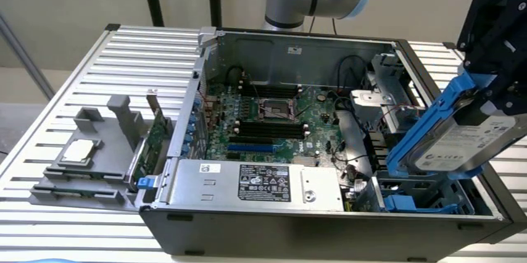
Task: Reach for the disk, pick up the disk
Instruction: 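Pick up the disk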
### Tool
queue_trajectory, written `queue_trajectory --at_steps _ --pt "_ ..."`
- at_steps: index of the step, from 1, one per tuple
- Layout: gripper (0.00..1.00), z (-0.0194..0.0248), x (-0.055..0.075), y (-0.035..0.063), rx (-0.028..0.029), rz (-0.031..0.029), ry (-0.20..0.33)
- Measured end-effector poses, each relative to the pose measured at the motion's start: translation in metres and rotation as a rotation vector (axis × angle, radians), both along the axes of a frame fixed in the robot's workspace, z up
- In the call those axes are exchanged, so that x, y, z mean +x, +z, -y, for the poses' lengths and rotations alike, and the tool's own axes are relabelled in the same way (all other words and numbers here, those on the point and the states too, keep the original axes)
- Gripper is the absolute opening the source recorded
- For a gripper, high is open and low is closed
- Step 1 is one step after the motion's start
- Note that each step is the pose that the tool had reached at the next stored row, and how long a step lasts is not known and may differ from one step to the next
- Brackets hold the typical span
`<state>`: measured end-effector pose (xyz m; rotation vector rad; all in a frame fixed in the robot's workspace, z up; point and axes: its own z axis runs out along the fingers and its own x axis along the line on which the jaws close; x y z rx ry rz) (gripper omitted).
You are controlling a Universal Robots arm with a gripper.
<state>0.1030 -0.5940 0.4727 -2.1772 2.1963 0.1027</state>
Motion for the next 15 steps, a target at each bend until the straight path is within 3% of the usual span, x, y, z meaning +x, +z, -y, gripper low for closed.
queue_trajectory --at_steps 4,8,15 --pt "0.33 0.0037 0.001 -0.0053 0.0025 0.0 0.003" --pt "0.33 0.0071 0.0014 -0.008 0.0097 0.0 0.007" --pt "0.33 0.0073 0.0014 -0.0081 0.0104 0.0 0.008"
